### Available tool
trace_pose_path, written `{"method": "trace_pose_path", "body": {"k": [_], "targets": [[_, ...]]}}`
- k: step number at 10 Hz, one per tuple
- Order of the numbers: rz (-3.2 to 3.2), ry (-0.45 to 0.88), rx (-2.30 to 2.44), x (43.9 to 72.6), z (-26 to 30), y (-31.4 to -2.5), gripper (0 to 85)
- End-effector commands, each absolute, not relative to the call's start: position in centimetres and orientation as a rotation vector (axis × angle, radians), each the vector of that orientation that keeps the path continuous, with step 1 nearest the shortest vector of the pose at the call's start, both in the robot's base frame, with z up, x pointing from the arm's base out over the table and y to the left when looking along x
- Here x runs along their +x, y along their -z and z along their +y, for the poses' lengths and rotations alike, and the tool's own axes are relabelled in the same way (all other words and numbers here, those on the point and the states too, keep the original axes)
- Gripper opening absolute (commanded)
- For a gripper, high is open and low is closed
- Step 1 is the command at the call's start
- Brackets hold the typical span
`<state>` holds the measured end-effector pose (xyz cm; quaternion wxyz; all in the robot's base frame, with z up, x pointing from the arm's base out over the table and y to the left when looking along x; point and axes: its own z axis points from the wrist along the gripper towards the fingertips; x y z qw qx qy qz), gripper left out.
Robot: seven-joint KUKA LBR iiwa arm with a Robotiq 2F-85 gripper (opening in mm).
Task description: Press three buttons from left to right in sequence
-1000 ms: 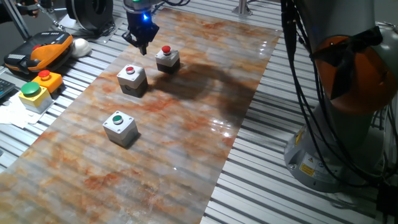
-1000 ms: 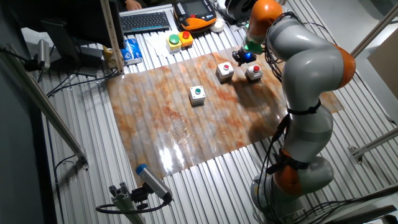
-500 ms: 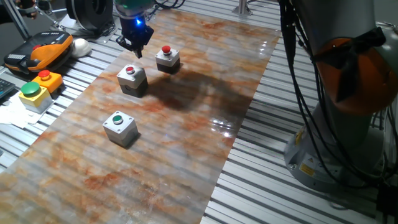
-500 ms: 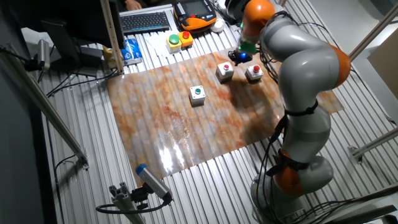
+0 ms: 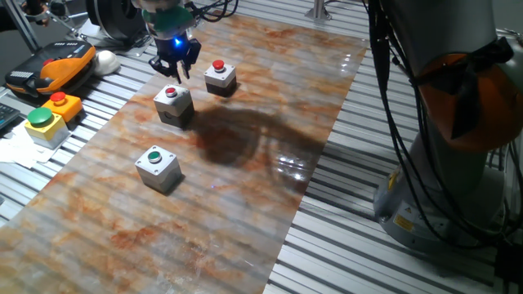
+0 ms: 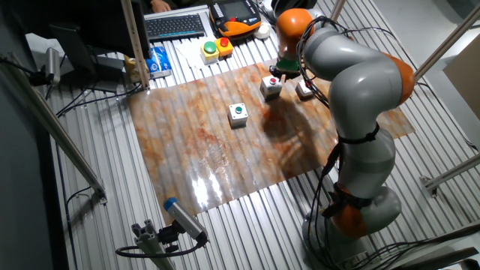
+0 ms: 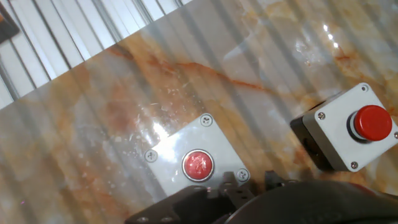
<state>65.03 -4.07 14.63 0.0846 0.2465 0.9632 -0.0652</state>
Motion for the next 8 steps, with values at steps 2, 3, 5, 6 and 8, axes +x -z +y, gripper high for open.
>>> {"method": "trace_pose_path", "body": {"k": [2, 3, 5, 6, 8], "targets": [[2.865, 0.183, 0.745, 64.98, -4.07, -14.60, 51.0], [2.863, 0.185, 0.745, 64.97, -4.10, -14.52, 51.0], [2.860, 0.170, 0.731, 64.99, -4.51, -14.25, 51.0], [2.863, 0.167, 0.724, 65.24, -4.65, -14.36, 51.0], [2.876, 0.158, 0.720, 65.93, -4.83, -14.51, 51.0]]}}
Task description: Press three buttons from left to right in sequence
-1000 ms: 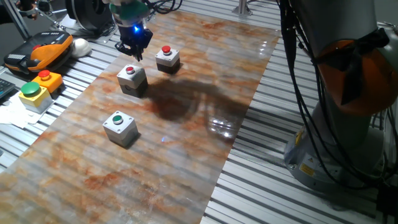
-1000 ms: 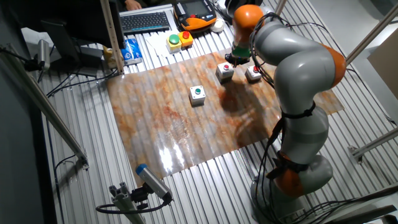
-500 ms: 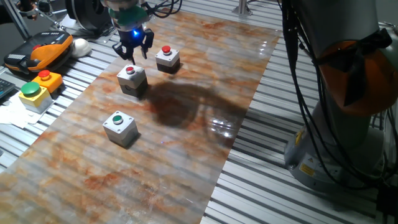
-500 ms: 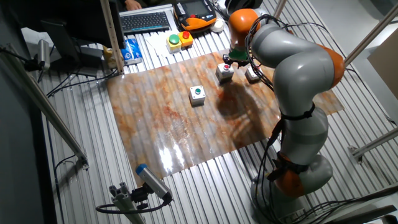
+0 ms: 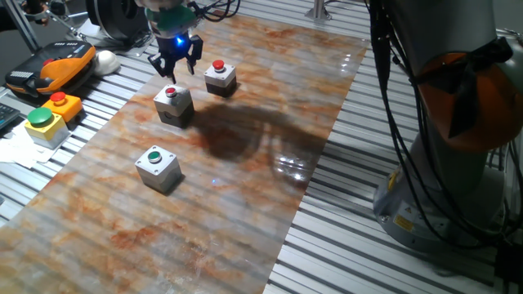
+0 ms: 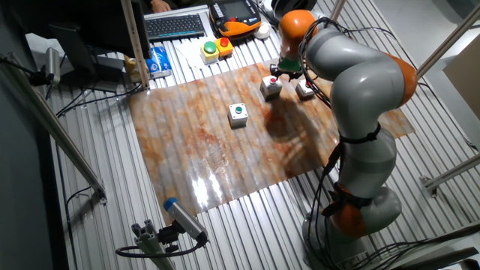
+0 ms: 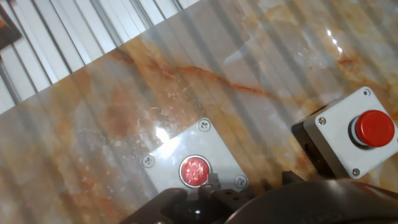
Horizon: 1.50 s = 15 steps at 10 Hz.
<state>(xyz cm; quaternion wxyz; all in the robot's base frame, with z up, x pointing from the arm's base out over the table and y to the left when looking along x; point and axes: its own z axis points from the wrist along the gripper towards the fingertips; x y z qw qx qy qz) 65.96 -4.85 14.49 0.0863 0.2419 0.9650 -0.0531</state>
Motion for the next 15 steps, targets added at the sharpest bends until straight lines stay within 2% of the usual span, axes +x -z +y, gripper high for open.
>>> {"method": "trace_pose_path", "body": {"k": [1, 15], "targets": [[2.876, 0.156, 0.722, 66.2, -4.9, -14.4, 51.0], [2.875, 0.151, 0.700, 67.0, -4.5, -12.4, 51.0]]}}
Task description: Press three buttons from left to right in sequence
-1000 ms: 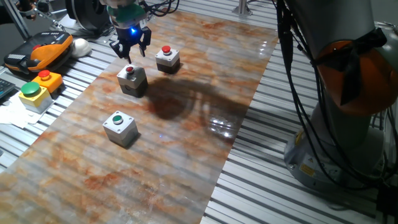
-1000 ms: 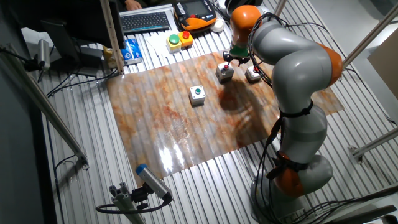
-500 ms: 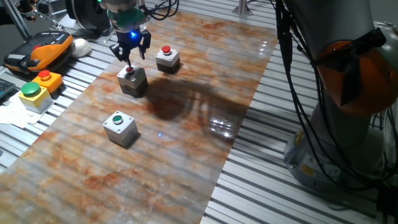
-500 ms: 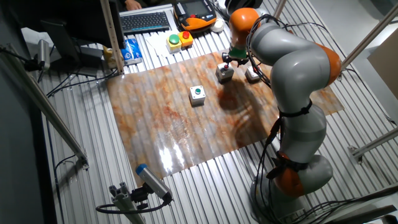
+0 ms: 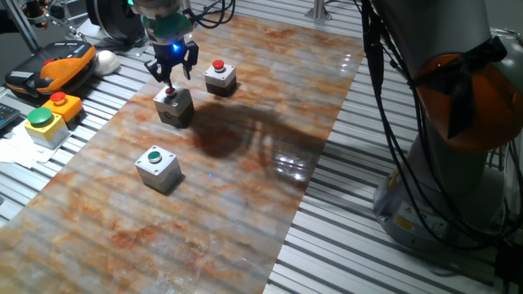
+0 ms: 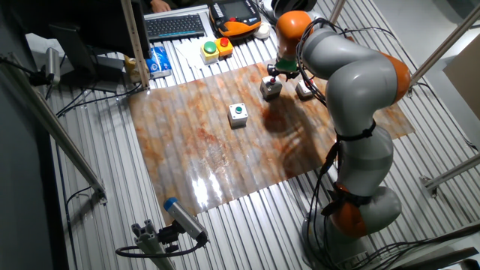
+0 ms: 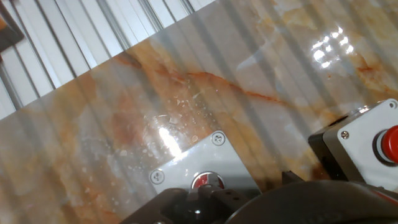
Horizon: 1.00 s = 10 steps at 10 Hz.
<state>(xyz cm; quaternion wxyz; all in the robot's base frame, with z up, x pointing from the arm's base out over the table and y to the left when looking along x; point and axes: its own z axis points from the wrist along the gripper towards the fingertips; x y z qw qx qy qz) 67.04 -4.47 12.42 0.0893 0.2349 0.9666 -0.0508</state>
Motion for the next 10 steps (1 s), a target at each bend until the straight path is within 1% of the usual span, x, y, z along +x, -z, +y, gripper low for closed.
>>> {"method": "trace_pose_path", "body": {"k": [1, 10], "targets": [[2.873, 0.152, 0.697, 67.03, -4.46, -12.28, 51.0], [2.863, 0.170, 0.686, 66.93, -4.39, -11.31, 51.0]]}}
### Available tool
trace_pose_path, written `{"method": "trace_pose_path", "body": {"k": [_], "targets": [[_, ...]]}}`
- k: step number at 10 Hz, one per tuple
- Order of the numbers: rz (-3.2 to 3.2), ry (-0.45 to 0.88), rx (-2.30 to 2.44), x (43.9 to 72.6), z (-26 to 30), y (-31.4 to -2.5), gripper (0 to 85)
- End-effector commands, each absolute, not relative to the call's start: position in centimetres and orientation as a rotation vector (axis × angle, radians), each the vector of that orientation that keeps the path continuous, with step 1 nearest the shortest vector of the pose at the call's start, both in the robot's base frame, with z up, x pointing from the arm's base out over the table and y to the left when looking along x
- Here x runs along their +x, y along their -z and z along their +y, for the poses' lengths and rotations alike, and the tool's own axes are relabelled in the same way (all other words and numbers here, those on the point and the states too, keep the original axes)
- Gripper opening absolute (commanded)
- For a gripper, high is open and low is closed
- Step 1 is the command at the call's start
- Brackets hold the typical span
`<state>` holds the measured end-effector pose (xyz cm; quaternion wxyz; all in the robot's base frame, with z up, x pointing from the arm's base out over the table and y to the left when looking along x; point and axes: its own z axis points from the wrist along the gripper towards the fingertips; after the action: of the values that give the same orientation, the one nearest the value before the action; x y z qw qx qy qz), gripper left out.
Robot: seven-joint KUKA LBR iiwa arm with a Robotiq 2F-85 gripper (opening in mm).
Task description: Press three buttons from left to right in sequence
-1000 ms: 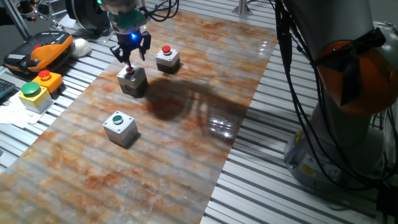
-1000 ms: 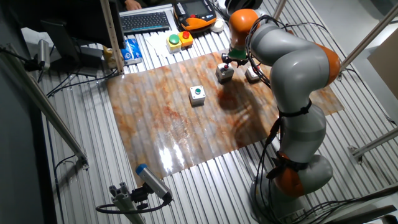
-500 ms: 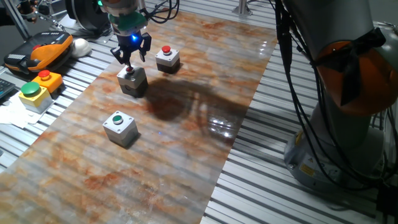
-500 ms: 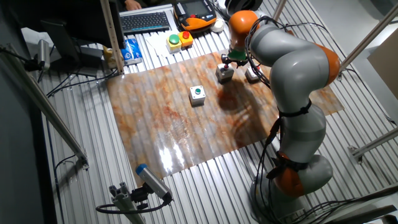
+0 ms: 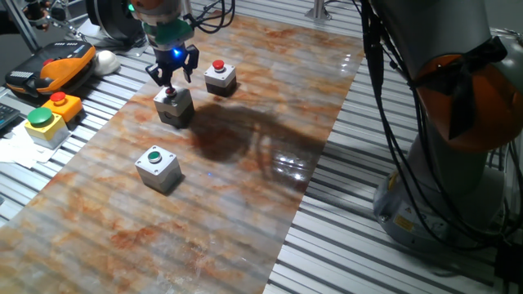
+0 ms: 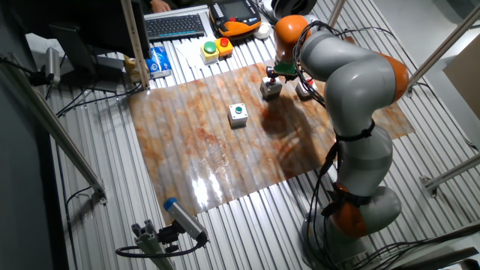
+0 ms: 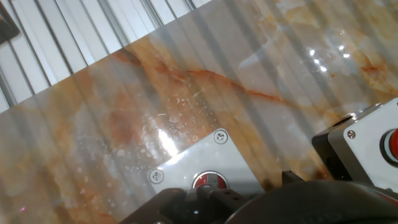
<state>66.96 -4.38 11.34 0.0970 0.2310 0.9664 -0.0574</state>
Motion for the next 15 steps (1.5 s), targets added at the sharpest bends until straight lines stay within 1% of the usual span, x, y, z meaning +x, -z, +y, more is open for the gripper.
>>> {"method": "trace_pose_path", "body": {"k": [1, 8, 11, 13, 15], "targets": [[2.860, 0.171, 0.683, 66.9, -4.3, -11.2, 51.0], [2.854, 0.190, 0.670, 66.7, -4.5, -10.7, 51.0], [2.853, 0.170, 0.665, 66.5, -4.6, -10.6, 51.0], [2.878, 0.123, 0.693, 66.8, -4.3, -12.2, 51.0], [2.904, 0.077, 0.740, 67.0, -4.1, -15.4, 51.0]]}}
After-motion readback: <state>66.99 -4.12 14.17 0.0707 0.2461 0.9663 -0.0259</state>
